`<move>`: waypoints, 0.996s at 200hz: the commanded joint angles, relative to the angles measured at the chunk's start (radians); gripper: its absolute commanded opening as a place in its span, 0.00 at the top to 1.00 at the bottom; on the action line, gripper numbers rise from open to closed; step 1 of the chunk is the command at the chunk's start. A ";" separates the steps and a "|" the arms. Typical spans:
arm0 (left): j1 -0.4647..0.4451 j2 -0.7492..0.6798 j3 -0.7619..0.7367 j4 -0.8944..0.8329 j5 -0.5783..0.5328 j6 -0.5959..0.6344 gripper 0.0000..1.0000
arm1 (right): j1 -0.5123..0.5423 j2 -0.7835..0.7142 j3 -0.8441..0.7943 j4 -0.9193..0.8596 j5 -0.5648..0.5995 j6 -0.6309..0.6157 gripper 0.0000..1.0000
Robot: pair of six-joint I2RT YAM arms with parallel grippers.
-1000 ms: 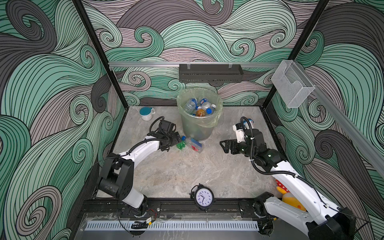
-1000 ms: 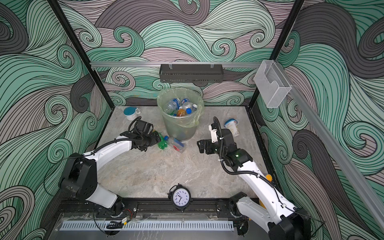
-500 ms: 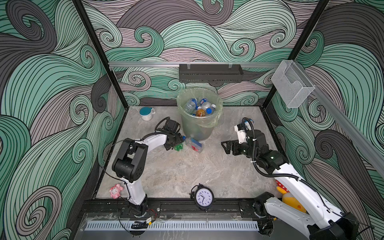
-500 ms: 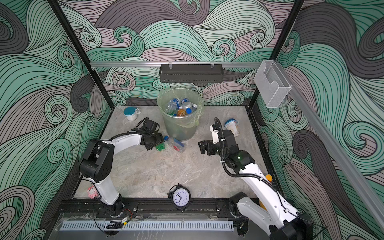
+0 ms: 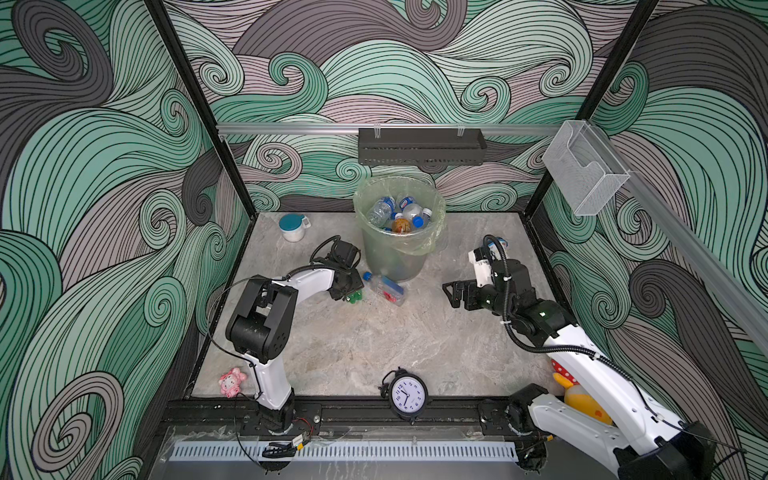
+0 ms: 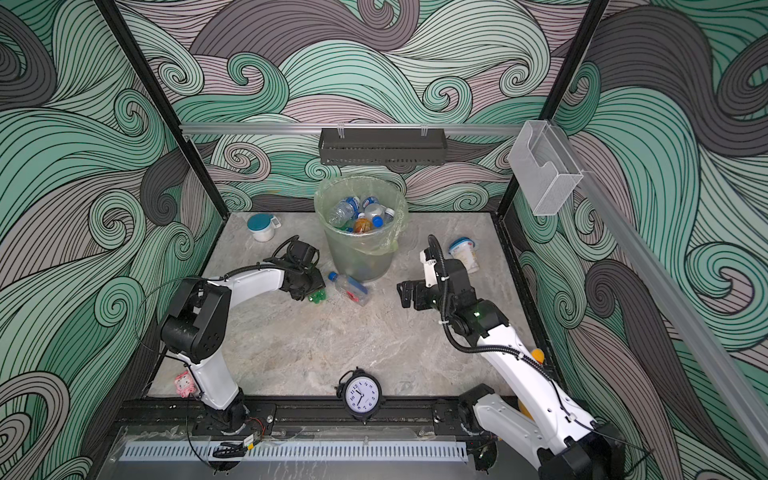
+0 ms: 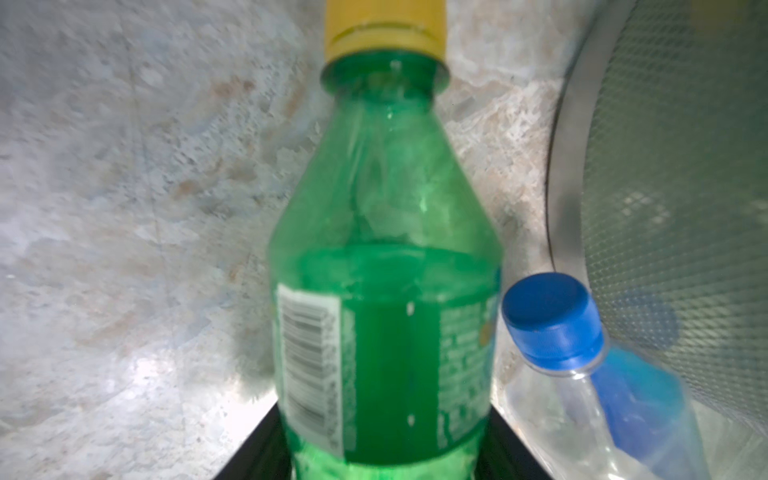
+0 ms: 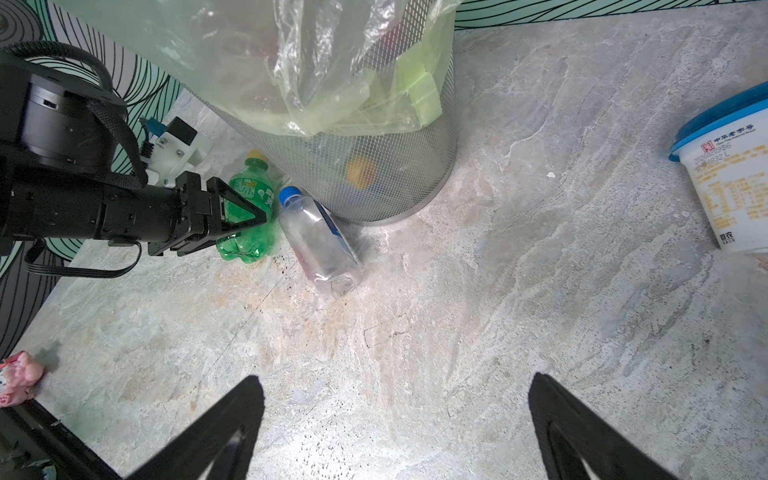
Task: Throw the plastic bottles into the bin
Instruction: 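Grasp the green Sprite bottle with the left gripper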
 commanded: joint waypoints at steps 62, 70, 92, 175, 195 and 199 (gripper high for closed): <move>0.011 -0.145 -0.012 -0.115 -0.097 0.105 0.44 | 0.006 0.011 0.003 0.002 0.012 0.000 0.01; 0.012 -0.154 -0.011 -0.126 -0.095 0.112 0.44 | 0.006 0.012 0.003 0.004 0.012 0.001 0.01; 0.011 -0.183 -0.019 -0.151 -0.075 0.125 0.44 | 0.006 0.013 0.002 0.003 0.012 0.004 0.01; 0.013 -0.350 -0.251 -0.210 0.050 0.157 0.47 | 0.006 0.030 0.014 0.009 0.004 0.008 0.01; 0.012 -0.424 -0.294 -0.238 0.064 0.175 0.46 | 0.005 0.040 0.015 0.021 -0.001 0.014 0.01; 0.011 -0.431 -0.300 -0.243 0.068 0.179 0.45 | 0.005 0.042 0.014 0.025 -0.003 0.016 0.01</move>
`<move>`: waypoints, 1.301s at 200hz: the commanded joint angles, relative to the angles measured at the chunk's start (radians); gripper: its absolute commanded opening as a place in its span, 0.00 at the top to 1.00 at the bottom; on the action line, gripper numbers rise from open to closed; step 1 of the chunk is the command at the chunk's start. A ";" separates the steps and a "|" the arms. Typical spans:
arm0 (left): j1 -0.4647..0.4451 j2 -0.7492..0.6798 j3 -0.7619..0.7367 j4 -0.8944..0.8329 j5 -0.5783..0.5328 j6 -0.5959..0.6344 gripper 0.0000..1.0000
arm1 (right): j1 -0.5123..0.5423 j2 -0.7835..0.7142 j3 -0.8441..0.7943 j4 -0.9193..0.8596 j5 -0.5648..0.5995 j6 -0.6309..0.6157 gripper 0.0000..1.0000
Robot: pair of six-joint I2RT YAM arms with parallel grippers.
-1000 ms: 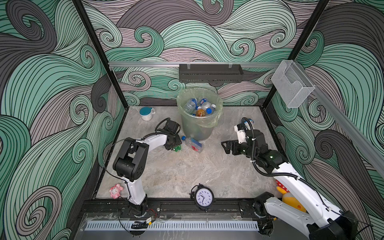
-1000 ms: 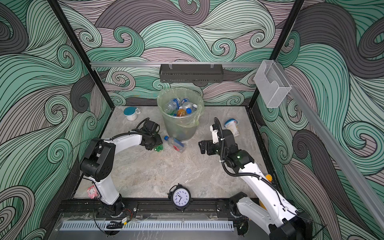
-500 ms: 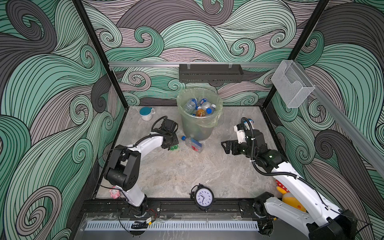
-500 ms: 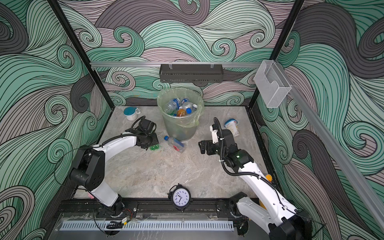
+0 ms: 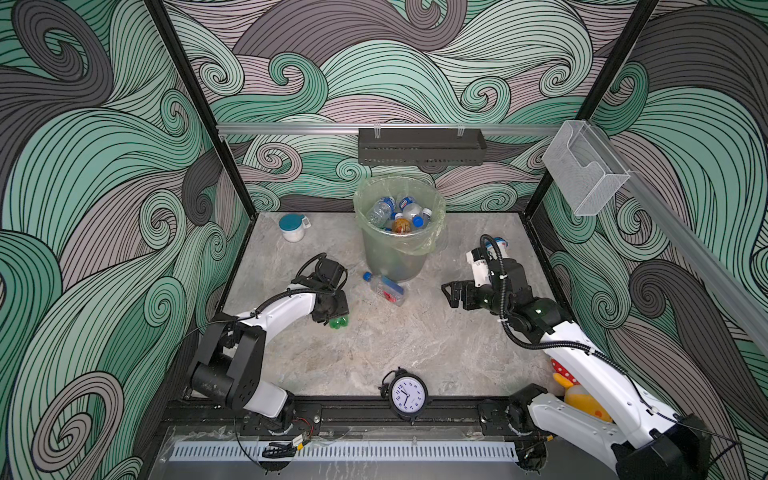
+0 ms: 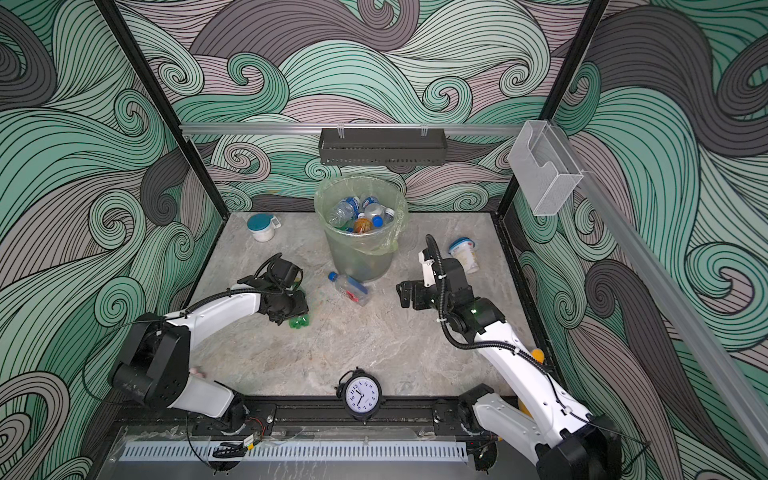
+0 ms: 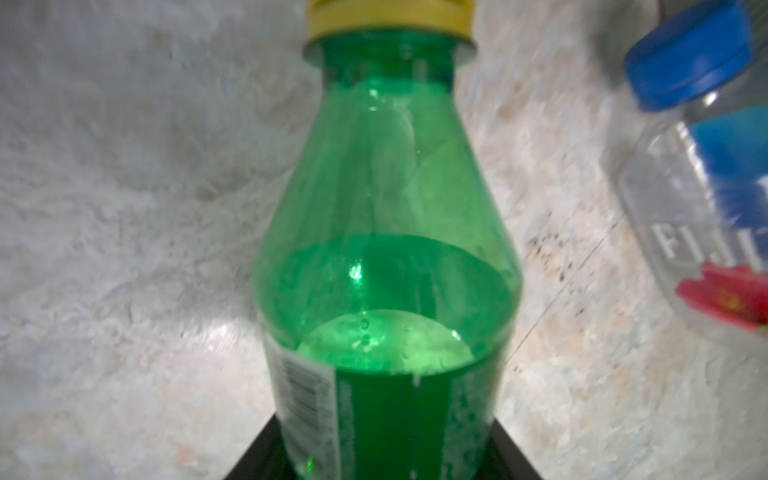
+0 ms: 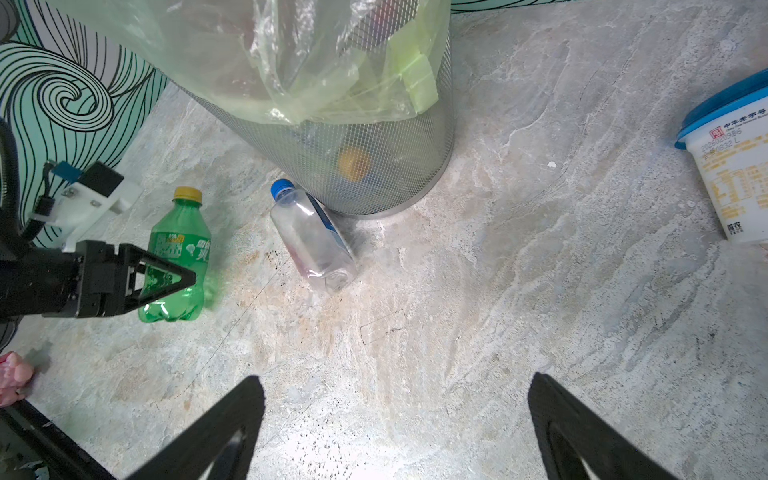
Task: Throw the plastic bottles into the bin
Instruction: 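Grasp the green Sprite bottle with the left gripper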
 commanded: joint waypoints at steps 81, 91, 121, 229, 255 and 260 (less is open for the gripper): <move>0.007 -0.041 -0.032 -0.093 0.059 0.069 0.38 | 0.011 0.046 0.040 0.040 -0.028 0.031 0.01; 0.008 -0.040 -0.031 -0.095 0.055 0.072 0.38 | 0.010 0.040 0.038 0.038 -0.024 0.031 0.01; 0.007 0.011 -0.028 -0.103 0.059 0.081 0.39 | 0.011 0.031 0.034 0.032 -0.020 0.032 0.01; 0.008 0.036 0.014 -0.050 0.026 0.089 0.24 | 0.010 0.034 0.031 0.036 -0.022 0.042 0.01; 0.008 0.078 0.036 -0.034 -0.006 0.094 0.24 | 0.010 0.024 0.028 0.030 -0.023 0.040 0.01; 0.008 0.085 0.039 -0.032 -0.008 0.095 0.24 | 0.011 0.021 0.028 0.028 -0.024 0.040 0.01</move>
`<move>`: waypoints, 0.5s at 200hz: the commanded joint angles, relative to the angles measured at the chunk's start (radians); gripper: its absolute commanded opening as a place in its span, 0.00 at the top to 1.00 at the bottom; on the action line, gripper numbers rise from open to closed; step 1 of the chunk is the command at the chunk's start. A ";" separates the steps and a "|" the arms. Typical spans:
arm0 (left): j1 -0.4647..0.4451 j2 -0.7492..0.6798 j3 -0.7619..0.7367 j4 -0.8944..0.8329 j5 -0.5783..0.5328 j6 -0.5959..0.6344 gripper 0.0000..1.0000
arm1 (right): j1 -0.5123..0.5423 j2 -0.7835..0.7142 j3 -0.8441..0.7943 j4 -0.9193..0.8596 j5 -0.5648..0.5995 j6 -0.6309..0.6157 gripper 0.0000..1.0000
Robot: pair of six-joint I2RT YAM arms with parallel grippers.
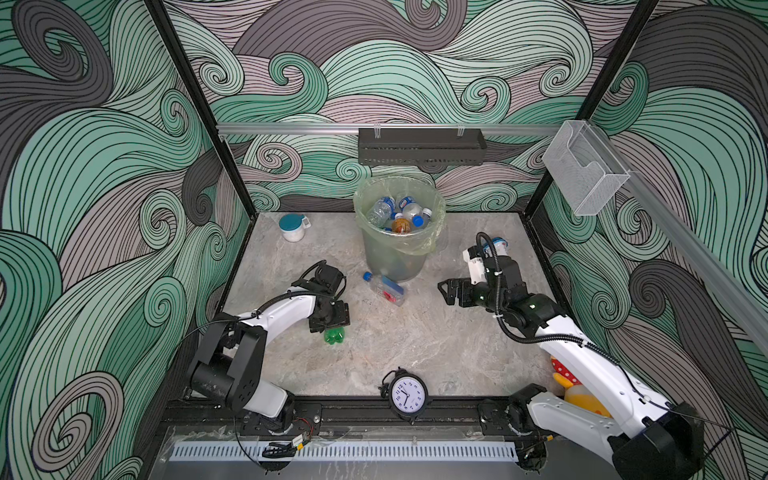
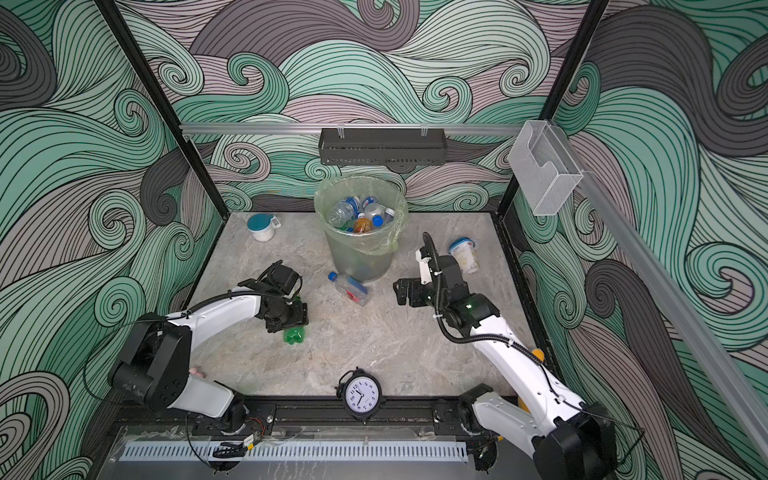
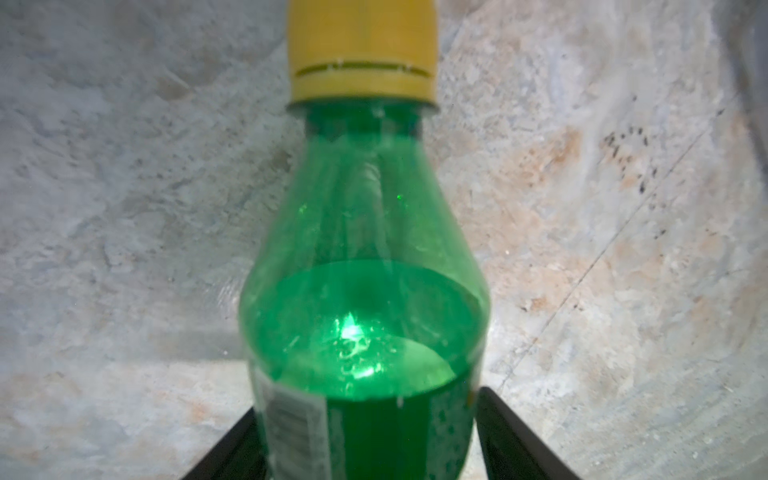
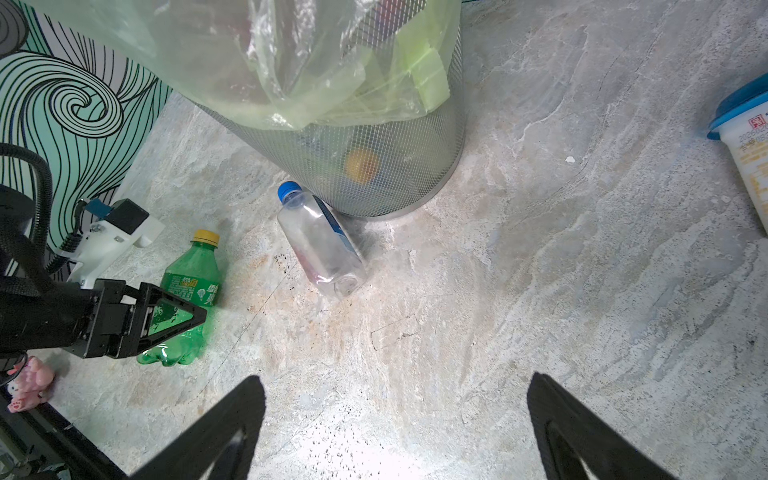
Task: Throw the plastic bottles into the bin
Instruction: 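Grasp the green Sprite bottle with the left gripper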
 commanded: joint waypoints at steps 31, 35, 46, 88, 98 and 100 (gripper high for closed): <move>0.008 0.068 0.039 0.031 -0.041 0.014 0.26 | 0.005 -0.033 0.014 -0.005 0.007 0.005 0.01; 0.007 0.070 0.038 0.033 -0.043 0.013 0.27 | 0.005 -0.033 0.014 -0.008 0.007 0.005 0.01; 0.007 0.070 0.032 0.036 -0.044 0.011 0.29 | 0.006 -0.033 0.014 -0.005 0.009 0.006 0.01; 0.008 0.043 0.018 0.038 -0.056 0.007 0.39 | 0.005 -0.025 0.017 -0.002 0.006 0.009 0.01; 0.008 0.024 0.018 0.029 -0.064 0.007 0.39 | 0.005 -0.023 0.018 -0.004 0.005 0.009 0.01; 0.007 0.019 0.019 0.027 -0.067 0.007 0.39 | 0.005 -0.023 0.019 -0.003 0.005 0.009 0.01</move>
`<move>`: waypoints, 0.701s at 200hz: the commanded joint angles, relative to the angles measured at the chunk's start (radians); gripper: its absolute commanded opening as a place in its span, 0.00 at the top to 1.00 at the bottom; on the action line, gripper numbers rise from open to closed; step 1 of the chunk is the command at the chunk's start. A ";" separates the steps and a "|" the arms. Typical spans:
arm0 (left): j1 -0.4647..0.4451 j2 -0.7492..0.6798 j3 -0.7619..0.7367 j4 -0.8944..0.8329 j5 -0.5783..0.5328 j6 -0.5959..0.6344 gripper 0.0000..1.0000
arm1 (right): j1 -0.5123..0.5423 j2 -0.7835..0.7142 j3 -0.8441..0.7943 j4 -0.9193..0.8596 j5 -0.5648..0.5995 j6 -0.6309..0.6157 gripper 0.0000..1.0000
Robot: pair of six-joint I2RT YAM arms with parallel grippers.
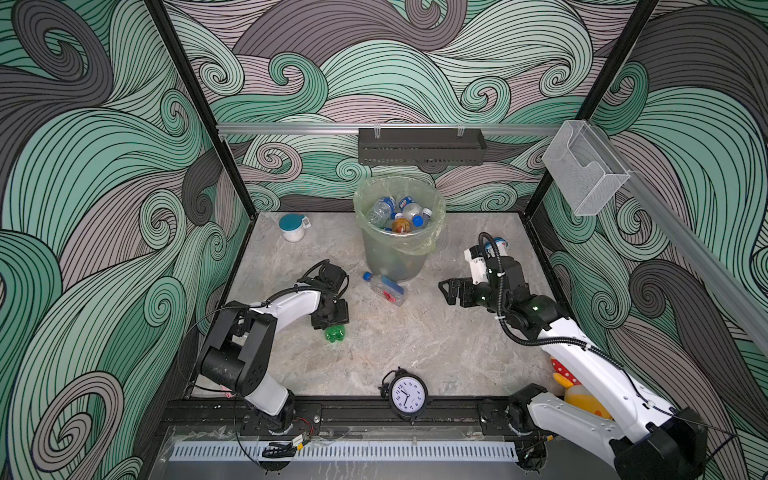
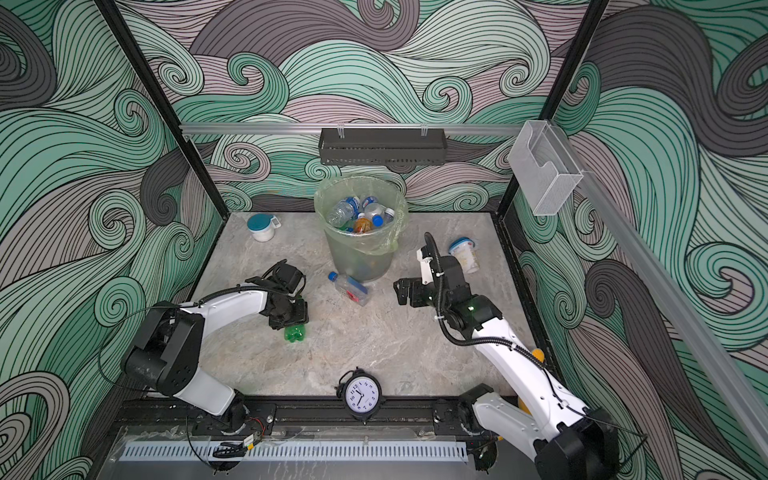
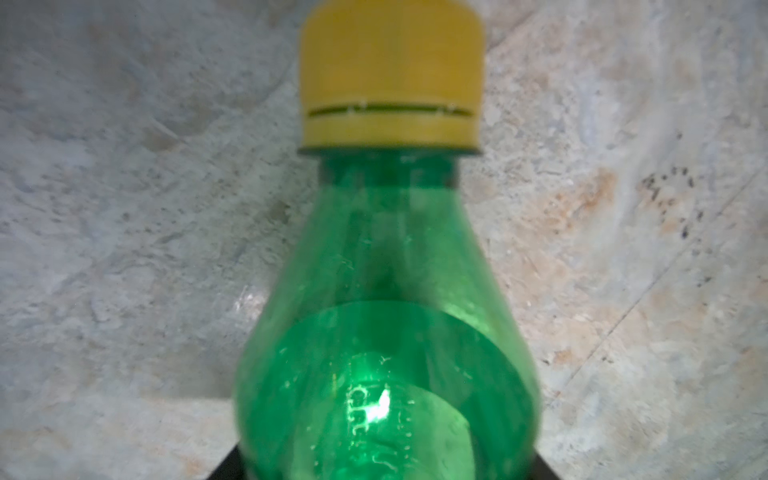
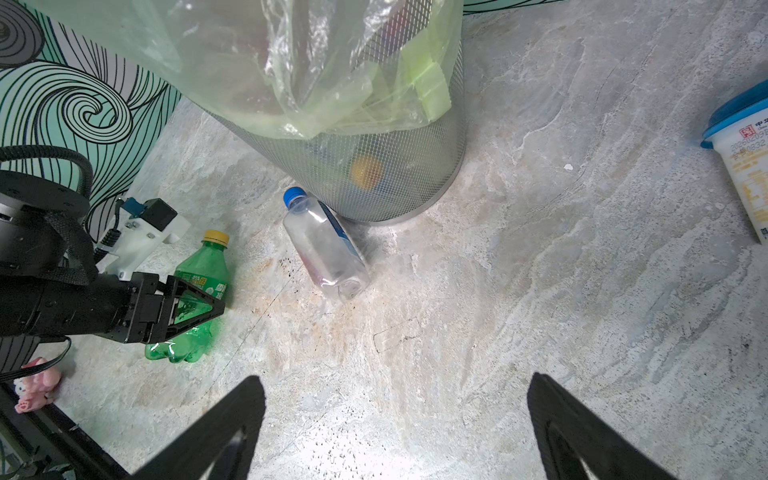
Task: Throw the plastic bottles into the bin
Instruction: 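Lift the Sprite bottle with the left gripper and carry it over the bin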
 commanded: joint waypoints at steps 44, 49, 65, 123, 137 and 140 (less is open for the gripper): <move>0.009 -0.222 0.034 -0.070 -0.078 0.004 0.42 | 0.006 0.000 0.018 -0.005 0.011 0.006 0.01; 0.010 -0.246 0.037 -0.076 -0.084 0.006 0.42 | 0.005 0.000 0.018 -0.005 0.012 0.006 0.01; 0.009 -0.323 0.049 -0.084 -0.086 0.025 0.41 | 0.005 0.003 0.020 -0.005 0.013 0.005 0.01; 0.013 -0.641 0.052 -0.015 -0.115 0.113 0.41 | 0.005 0.000 0.021 -0.012 0.022 -0.001 0.01; 0.012 -0.724 0.037 0.030 -0.099 0.142 0.40 | 0.005 -0.001 0.022 -0.013 0.022 -0.003 0.01; 0.012 -0.742 0.034 0.036 -0.096 0.145 0.40 | 0.005 -0.002 0.022 -0.012 0.022 -0.003 0.01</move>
